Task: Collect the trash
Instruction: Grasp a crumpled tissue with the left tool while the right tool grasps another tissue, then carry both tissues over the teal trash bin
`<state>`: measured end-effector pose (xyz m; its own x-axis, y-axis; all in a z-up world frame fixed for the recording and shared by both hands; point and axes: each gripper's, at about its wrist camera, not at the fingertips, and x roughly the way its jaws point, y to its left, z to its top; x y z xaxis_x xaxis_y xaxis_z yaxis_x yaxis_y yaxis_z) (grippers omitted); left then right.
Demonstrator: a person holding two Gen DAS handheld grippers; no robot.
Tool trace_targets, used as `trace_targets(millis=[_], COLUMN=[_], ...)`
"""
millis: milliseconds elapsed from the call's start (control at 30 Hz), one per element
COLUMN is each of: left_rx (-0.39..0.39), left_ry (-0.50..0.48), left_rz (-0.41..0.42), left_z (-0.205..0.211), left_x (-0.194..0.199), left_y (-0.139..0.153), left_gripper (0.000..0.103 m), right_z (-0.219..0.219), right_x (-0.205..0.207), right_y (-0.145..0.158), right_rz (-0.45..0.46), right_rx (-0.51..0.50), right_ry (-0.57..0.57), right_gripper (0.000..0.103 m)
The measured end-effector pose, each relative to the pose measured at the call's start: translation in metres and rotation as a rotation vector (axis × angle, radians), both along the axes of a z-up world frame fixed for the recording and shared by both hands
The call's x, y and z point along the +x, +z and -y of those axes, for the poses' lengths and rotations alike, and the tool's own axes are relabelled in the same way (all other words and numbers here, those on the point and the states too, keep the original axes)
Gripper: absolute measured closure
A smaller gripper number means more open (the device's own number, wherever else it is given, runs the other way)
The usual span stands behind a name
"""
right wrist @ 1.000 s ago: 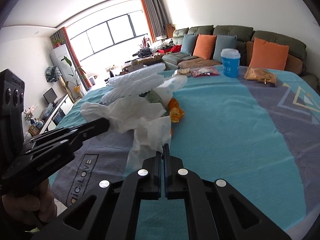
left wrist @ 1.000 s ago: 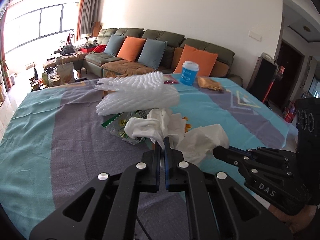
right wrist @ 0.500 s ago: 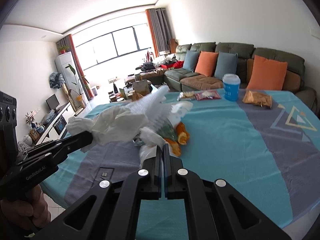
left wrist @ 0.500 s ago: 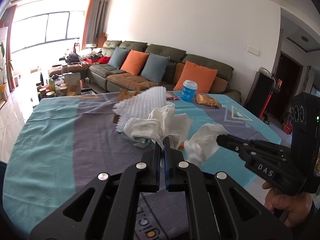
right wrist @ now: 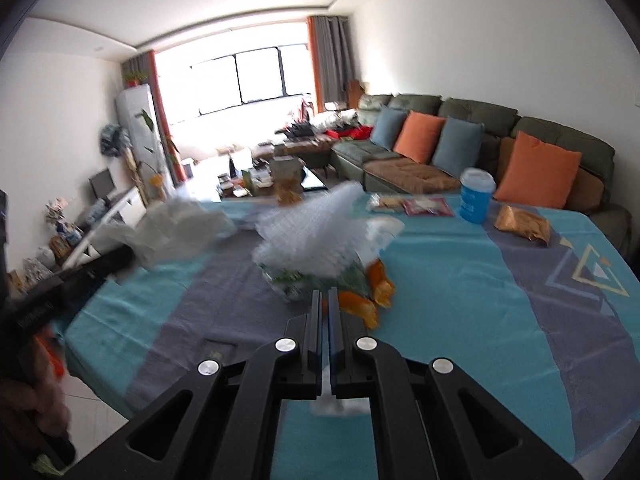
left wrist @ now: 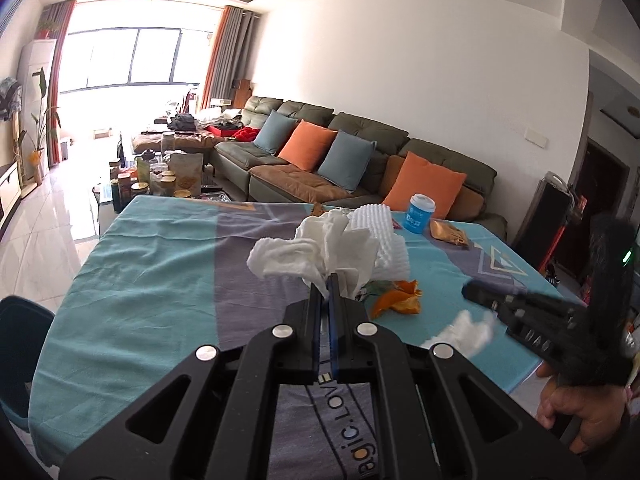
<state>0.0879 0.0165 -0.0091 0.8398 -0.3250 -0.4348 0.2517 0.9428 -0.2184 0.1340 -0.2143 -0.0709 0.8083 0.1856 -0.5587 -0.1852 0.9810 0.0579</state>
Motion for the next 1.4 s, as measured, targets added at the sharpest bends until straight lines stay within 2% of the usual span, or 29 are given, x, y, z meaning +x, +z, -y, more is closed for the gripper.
trace_targets(millis=[67,133,200,300,400,500,533,567,633,733,1033,1233,1400], left_rx=[0.001,-0.002,-0.003,-0.008,-0.010,-0.007,-0.006,-0.004,-0.002,-0.004,-0.009,-0.003,0.008], left_ry=[0.000,0.000,0.003,0.007,0.005,0.001,0.001,0.001,0.004,0.018,0.094,0.193,0.304], left_rz=[-0.002,-0.003,-0.005,-0.007,-0.009,-0.007,-0.006,-0.002,0.004,0.010,0.032,0.059,0.077], left_z=[-0.002,-0.003,-0.003,-0.003,-0.001,0.000,0.001,0.001,0.000,-0.004,-0.031,-0.063,-0.099], left_x=[0.001,0.001,0.003,0.004,0.006,0.007,0.007,0.007,0.006,0.004,-0.006,-0.022,-0.040], left_y=[-0.001,-0.001,-0.001,-0.002,-0.002,-0.002,-0.002,-0.001,-0.001,0.000,0.005,0.011,0.014], left_gripper=[0.100,0.100,0.100,0.100,0.100,0.100,0.100,0.100,0.100,0.100,0.100,0.100,0.100], right_z=[0.003,0.007,0.011,0.014,0.017,0.017,0.016,0.014,0.011,0.008,-0.023,-0.070,-0.114], right_x=[0.000,-0.002,-0.006,-0.012,-0.018,-0.020,-0.020,-0.020,-0.018,-0.017,-0.010,0.003,0.017], right_y=[-0.012,-0.021,-0.026,-0.032,-0.040,-0.048,-0.052,-0.055,-0.059,-0.060,-0.019,0.019,0.036], right_rz=[-0.037,-0.051,-0.063,-0.079,-0.120,-0.155,-0.172,-0.184,-0.209,-0.211,-0.090,0.017,0.059], right_rx=[-0.009,-0.025,-0.023,-0.036,-0.018,-0.015,-0.011,-0.012,-0.023,-0.015,0.013,0.017,0.024], right_ry=[-0.026,-0.052,-0.075,-0.094,-0.091,-0.086,-0.084,-0.082,-0.070,-0.057,0.044,0.184,0.297], right_gripper=[0.093,0.066,0.056,0.047,0.046,0.039,0.040,0.045,0.082,0.090,0.092,0.092,0.092])
